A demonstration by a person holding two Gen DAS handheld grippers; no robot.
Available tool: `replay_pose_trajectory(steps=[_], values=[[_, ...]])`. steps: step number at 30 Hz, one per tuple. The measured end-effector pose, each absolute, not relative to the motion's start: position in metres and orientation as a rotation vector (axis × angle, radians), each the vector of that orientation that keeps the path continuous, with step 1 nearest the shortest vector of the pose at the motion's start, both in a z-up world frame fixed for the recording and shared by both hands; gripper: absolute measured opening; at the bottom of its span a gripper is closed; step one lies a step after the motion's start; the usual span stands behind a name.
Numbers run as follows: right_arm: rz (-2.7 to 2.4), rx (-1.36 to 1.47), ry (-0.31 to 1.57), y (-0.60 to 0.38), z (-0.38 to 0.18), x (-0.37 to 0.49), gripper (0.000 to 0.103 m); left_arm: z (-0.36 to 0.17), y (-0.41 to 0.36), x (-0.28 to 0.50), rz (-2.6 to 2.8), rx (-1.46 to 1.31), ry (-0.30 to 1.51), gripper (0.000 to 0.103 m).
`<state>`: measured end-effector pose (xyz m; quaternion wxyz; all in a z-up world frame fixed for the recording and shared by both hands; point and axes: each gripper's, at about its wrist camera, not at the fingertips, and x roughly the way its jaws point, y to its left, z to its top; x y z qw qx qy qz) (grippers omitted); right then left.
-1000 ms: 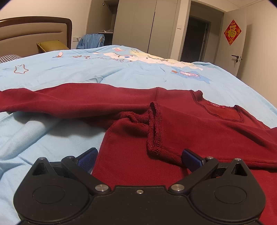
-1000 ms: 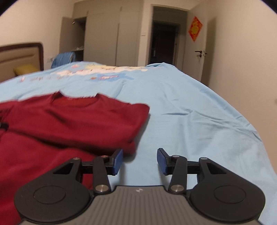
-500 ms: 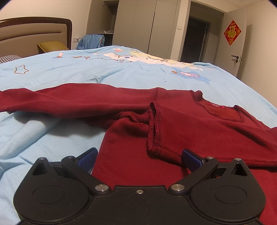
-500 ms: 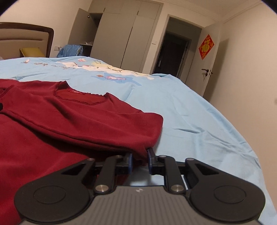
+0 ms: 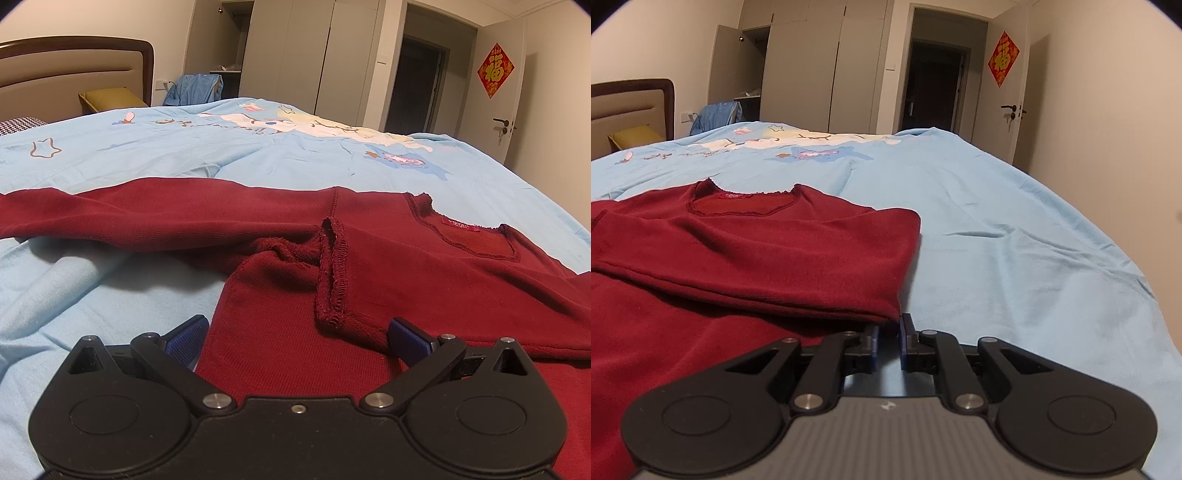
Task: Fold small clothes
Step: 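Open the right gripper and withdraw it from the folded sleeve, then move the left gripper to the other sleeve cuff and close on it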
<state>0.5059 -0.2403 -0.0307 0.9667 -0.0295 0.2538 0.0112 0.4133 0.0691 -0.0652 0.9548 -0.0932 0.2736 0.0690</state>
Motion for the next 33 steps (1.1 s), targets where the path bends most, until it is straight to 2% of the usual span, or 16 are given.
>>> replay_pose_trajectory(steps=[2,4,6,10,13,17,22,27,33], values=[[0.041,-0.029,0.51,-0.243,-0.028,0.501,0.024,-0.065,0.069,0.413,0.139,-0.191,0.555,0.103],[0.047,-0.016,0.505,-0.245,-0.026,0.496,0.043,-0.065,0.07,0.413,0.134,-0.198,0.555,0.103],[0.059,-0.011,0.503,-0.245,-0.022,0.489,0.05,-0.063,0.073,0.412,0.12,-0.215,0.559,0.103],[0.117,0.035,0.49,-0.247,-0.011,0.471,0.083,-0.048,0.087,0.398,0.07,-0.27,0.575,0.102],[0.211,0.089,0.452,-0.242,0.002,0.453,0.103,-0.038,0.105,0.371,0.059,-0.341,0.555,0.102],[0.35,0.122,0.439,-0.218,0.008,0.434,0.103,-0.024,0.142,0.333,0.123,-0.375,0.525,0.102],[0.461,0.055,0.474,-0.177,-0.012,0.427,0.103,-0.002,0.21,0.309,0.288,-0.373,0.485,0.102],[0.425,-0.066,0.497,-0.149,-0.031,0.423,0.103,0.003,0.279,0.317,0.451,-0.369,0.469,0.103],[0.438,-0.043,0.523,-0.152,-0.036,0.425,0.103,-0.014,0.354,0.343,0.526,-0.556,0.465,0.102]])
